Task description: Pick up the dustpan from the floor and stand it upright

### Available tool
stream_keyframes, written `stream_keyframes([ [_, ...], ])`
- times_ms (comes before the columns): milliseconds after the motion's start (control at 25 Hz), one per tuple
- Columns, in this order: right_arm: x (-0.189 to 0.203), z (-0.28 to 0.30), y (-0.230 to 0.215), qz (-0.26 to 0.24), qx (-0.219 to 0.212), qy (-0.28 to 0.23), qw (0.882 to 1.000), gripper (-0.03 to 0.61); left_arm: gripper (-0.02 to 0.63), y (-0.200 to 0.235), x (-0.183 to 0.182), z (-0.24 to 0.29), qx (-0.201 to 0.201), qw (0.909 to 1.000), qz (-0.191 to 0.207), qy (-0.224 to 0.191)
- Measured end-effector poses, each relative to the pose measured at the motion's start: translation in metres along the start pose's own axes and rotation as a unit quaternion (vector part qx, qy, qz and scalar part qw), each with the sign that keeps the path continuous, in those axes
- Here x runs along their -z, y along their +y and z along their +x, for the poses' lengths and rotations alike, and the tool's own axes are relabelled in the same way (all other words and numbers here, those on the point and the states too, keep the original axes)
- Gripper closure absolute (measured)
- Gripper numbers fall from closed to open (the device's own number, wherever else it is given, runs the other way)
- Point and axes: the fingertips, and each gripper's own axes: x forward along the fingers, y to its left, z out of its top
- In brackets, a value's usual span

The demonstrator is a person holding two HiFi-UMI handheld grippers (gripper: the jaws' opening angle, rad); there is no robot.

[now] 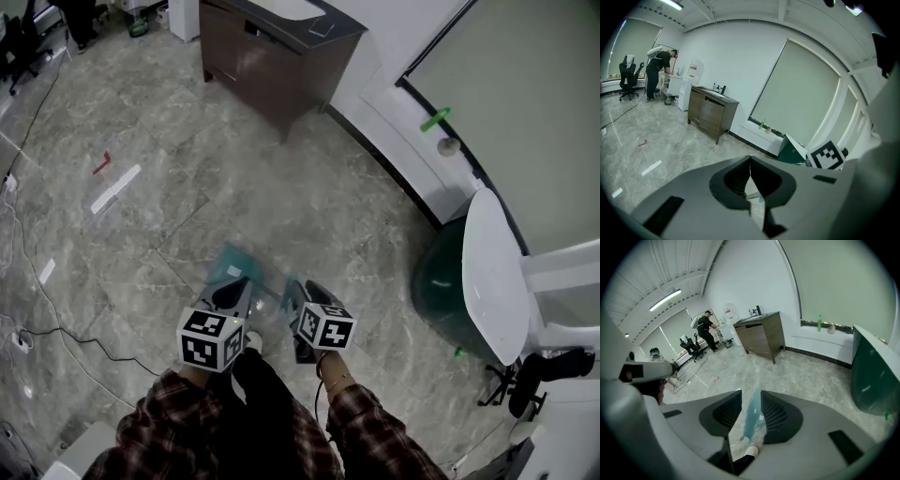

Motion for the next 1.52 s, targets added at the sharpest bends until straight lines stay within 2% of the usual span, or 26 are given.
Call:
stream_keyframes([
  [120, -0.017, -0.033, 0.019, -0.028, -0.029, -0.028, 0.999, 0.444, 0.603, -0.021, -0.011, -0.014, 0.015, 0.9997, 0.015, -0.007],
  [240, -0.044, -0.064, 0.043, -0.051, -0.068, -0.059, 0.995, 0.444, 0.601, -0.044, -0.025, -0.024, 0.033, 0.9980, 0.053, -0.012],
  [440, -0.099, -0.126, 0.071, -0.089, -0.102, -0.131, 0.982, 0.445, 0.601, -0.090, -0.060, -0.047, 0.067, 0.9927, 0.091, -0.041],
  [640, -0.132, -0.175, 0.091, -0.103, -0.135, -0.191, 0.967, 0.446, 0.603, -0.118, -0.090, -0.072, 0.075, 0.9873, 0.114, -0.081],
  [800, -0.134, -0.196, 0.098, -0.123, -0.132, -0.214, 0.960, 0.473, 0.601, -0.129, -0.099, -0.080, 0.076, 0.9852, 0.120, -0.096],
  [960, -0.131, -0.211, 0.104, -0.106, -0.131, -0.237, 0.957, 0.558, 0.601, -0.128, -0.098, -0.087, 0.076, 0.9855, 0.112, -0.102],
  [1080, -0.130, -0.216, 0.110, -0.099, -0.141, -0.246, 0.954, 0.566, 0.601, -0.125, -0.100, -0.092, 0.071, 0.9846, 0.117, -0.109],
  [1200, -0.129, -0.215, 0.109, -0.098, -0.137, -0.242, 0.956, 0.566, 0.602, -0.125, -0.102, -0.096, 0.072, 0.9839, 0.116, -0.115],
  [1520, -0.120, -0.222, 0.123, -0.119, -0.148, -0.239, 0.952, 0.568, 0.601, -0.120, -0.098, -0.103, 0.078, 0.9855, 0.096, -0.117],
])
